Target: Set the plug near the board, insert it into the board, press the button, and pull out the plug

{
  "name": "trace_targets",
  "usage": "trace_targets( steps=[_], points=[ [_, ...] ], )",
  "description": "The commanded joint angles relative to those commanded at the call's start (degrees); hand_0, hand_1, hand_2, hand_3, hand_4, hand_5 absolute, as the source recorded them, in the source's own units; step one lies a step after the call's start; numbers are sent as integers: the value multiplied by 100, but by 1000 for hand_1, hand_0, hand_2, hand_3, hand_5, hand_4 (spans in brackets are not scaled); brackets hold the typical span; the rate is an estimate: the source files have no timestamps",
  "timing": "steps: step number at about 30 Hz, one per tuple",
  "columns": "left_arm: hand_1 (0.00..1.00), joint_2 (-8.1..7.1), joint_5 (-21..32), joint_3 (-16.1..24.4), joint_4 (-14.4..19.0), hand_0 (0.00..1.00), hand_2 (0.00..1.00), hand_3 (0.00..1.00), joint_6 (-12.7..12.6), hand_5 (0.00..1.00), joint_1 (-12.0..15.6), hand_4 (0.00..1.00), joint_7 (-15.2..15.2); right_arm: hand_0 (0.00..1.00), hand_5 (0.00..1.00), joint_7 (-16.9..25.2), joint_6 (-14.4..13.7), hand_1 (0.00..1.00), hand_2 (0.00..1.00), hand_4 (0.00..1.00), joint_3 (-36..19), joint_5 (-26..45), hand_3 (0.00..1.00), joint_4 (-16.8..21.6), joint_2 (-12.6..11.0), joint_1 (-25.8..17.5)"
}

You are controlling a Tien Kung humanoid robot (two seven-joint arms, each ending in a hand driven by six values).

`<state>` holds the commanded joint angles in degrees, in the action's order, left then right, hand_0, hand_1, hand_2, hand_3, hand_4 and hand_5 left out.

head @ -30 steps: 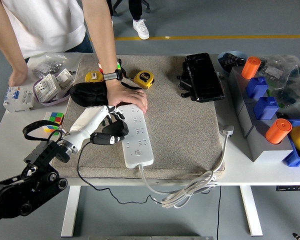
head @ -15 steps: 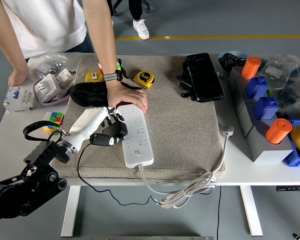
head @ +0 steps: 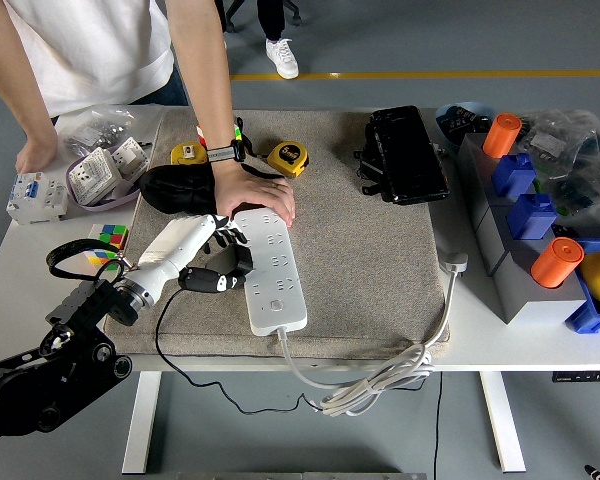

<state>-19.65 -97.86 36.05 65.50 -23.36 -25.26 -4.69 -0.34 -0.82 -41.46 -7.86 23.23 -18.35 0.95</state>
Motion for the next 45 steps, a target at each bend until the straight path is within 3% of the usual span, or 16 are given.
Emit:
trace_targets(
  steps=[4, 5, 10, 11, 16, 17, 19, 22, 23, 27, 28, 29, 45],
  points=[
    [589, -19, 60, 34, 31, 391, 599, 607, 33, 130, 36, 998, -13, 632, 508, 1, 2, 684, 692, 857, 7, 5, 578, 0, 2, -3],
    [669, -24, 76, 39, 39, 479, 714, 710, 35, 236, 41, 998, -21, 632, 507, 1, 3, 684, 692, 858, 9, 4, 577, 1, 2, -5],
    [669, -34, 129, 96, 67, 479, 714, 710, 11, 236, 73, 998, -54, 632, 507, 5, 9, 684, 692, 858, 5, 3, 577, 3, -1, 2],
    [709, -45, 163, 136, 108, 550, 785, 767, -25, 301, 109, 998, -81, 632, 507, 5, 10, 685, 692, 859, 0, -1, 579, 4, -3, 3],
    [709, -140, 467, 311, 381, 550, 785, 767, -308, 301, 327, 998, -325, 632, 507, 9, 11, 685, 692, 859, -20, -6, 579, 3, -12, -2],
    [721, -160, 546, 345, 439, 604, 782, 755, -383, 510, 378, 998, -407, 632, 506, 8, 13, 684, 692, 859, -17, -4, 579, 0, -13, -4],
    [721, -209, 763, 470, 607, 604, 782, 755, -599, 510, 550, 998, -642, 632, 506, 8, 15, 684, 692, 859, -18, -7, 579, -4, -16, -8],
    [721, -266, 849, 614, 809, 604, 782, 755, -756, 510, 799, 998, -701, 632, 506, 11, 17, 684, 692, 859, -29, -11, 579, -4, -14, -13],
    [722, -277, 857, 633, 843, 635, 745, 717, -768, 484, 847, 933, -694, 632, 504, 11, 17, 684, 692, 860, -31, -14, 579, -4, -14, -14],
    [722, -325, 817, 630, 955, 635, 745, 717, -686, 484, 1066, 933, -707, 632, 504, 19, 17, 684, 692, 860, -50, -17, 579, -7, -13, -21],
    [722, -331, 817, 621, 963, 635, 745, 717, -671, 484, 1085, 933, -728, 632, 504, 20, 17, 684, 692, 860, -52, -19, 579, -6, -13, -19],
    [719, -333, 793, 602, 961, 647, 736, 656, -654, 475, 1096, 892, -726, 632, 504, 21, 17, 684, 692, 859, -56, -20, 578, -6, -15, -15],
    [710, -336, 752, 315, 933, 640, 727, 636, -383, 471, 986, 854, -508, 632, 502, 40, 6, 683, 690, 859, -46, 1, 578, -6, -19, -8]
  ],
)
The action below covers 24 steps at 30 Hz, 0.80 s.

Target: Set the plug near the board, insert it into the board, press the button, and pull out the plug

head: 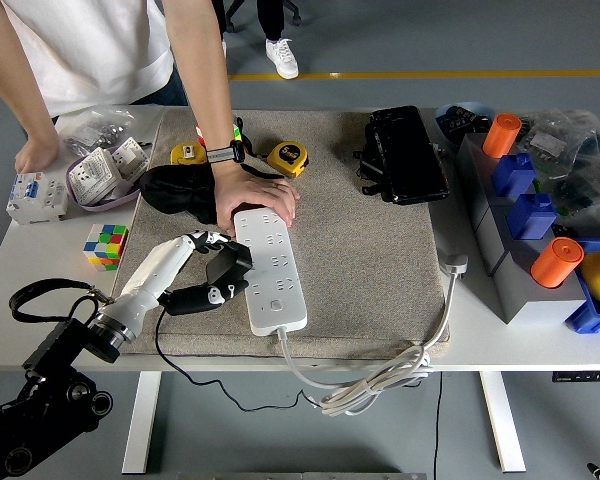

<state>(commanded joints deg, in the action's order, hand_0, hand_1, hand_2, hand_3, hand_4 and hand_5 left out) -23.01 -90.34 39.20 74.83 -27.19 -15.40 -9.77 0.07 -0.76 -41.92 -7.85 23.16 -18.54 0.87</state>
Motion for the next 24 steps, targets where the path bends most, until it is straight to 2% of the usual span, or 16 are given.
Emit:
trace_targets(
  steps=[12, 24],
  points=[
    [704, 16, -49, -228, -67, 629, 720, 633, 175, 475, -224, 847, 236, 632, 501, 12, -8, 683, 690, 859, -16, 3, 578, 8, 2, 7],
    [694, -5, -106, -398, 116, 616, 707, 620, 265, 481, -401, 845, 271, 630, 500, 29, -13, 682, 690, 859, -15, 2, 578, 21, 0, 0]
  ],
)
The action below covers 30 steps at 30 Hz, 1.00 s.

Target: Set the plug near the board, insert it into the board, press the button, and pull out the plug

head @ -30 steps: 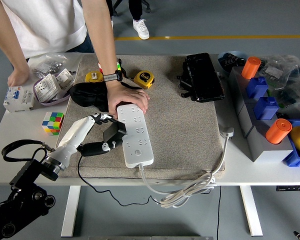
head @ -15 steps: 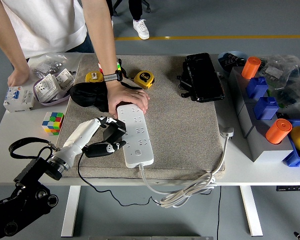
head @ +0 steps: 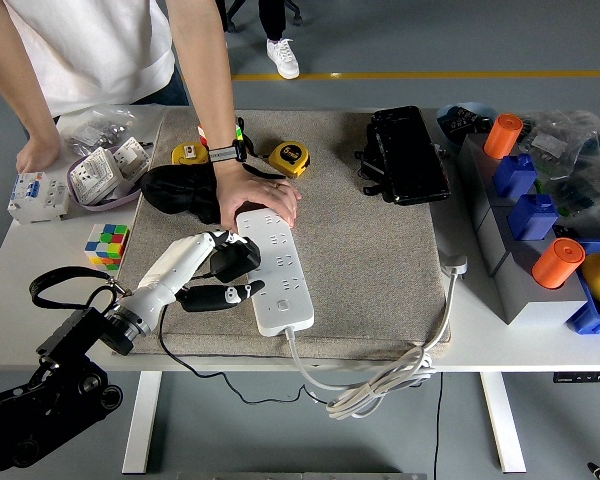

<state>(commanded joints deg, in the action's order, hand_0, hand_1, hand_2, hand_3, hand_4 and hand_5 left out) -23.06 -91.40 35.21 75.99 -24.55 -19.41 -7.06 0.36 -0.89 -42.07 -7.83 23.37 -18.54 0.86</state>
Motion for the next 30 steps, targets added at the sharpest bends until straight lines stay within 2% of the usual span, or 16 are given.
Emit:
trace_targets(
  steps=[12, 30],
  points=[
    [681, 65, -66, -215, -30, 600, 701, 619, 166, 481, -273, 845, 142, 630, 499, 8, -2, 681, 690, 858, -7, 3, 579, 10, -4, 12],
    [641, 52, -133, -275, 88, 538, 678, 604, 180, 492, -408, 857, 163, 627, 499, 25, 2, 680, 690, 858, -1, 26, 580, 10, -9, 14]
  ],
)
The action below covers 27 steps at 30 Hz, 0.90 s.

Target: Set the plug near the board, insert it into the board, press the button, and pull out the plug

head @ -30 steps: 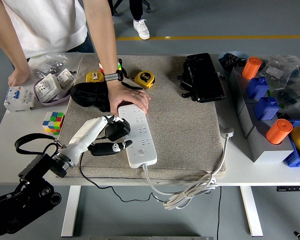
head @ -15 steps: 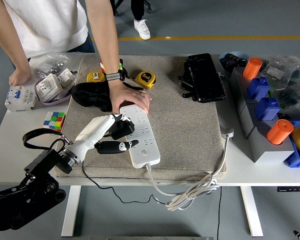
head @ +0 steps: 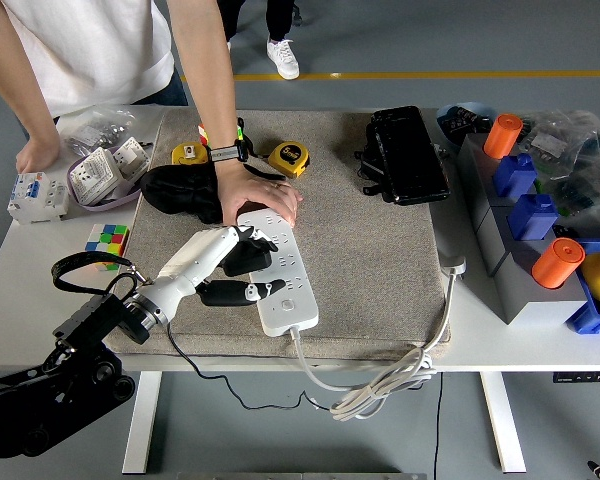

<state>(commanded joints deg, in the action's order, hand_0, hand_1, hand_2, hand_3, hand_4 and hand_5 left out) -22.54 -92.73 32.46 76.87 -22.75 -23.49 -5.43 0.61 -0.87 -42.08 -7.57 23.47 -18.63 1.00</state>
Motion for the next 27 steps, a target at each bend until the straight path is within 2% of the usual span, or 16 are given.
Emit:
trace_targets(
  steps=[13, 14, 27],
  points=[
    [620, -12, -65, -16, 87, 497, 664, 597, -26, 495, -8, 862, 87, 626, 499, 14, 0, 679, 689, 858, 10, 11, 580, 2, -3, -3],
    [569, -14, -72, -14, 95, 413, 644, 586, -38, 493, -7, 864, 93, 625, 498, 15, 0, 681, 689, 857, 11, 13, 580, 1, -3, -4],
    [544, -9, -72, -41, 104, 384, 631, 573, -103, 491, -32, 869, 151, 623, 497, 38, -6, 679, 689, 857, 14, 27, 580, 2, -1, 7]
  ],
)
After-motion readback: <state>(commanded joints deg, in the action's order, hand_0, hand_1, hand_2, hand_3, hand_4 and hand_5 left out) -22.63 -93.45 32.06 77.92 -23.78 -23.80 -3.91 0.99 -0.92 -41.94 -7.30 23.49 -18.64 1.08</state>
